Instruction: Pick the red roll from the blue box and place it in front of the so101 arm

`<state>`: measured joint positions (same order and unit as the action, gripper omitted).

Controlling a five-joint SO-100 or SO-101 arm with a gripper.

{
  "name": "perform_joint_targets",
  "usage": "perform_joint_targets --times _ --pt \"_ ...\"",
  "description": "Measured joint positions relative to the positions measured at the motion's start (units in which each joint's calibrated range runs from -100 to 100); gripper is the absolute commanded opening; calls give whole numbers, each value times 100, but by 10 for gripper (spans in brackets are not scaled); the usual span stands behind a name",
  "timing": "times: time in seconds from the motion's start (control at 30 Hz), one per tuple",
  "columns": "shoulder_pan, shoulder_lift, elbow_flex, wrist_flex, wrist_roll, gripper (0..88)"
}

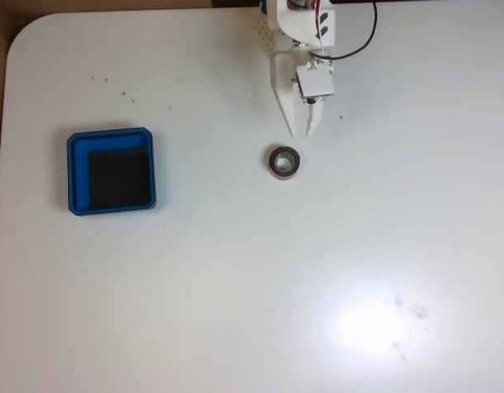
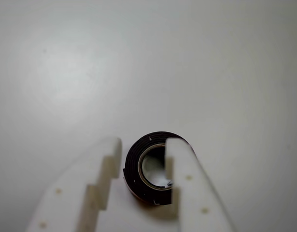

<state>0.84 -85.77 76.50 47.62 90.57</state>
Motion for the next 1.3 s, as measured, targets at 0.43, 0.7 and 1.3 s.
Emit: perform_joint_targets --times 0.43,0.7,1.3 --pt "-109 -847 2224 -1954 0 77" --pt "-109 -1143 2260 -2053 0 77" --pt "-109 -1245 2260 -2053 0 8"
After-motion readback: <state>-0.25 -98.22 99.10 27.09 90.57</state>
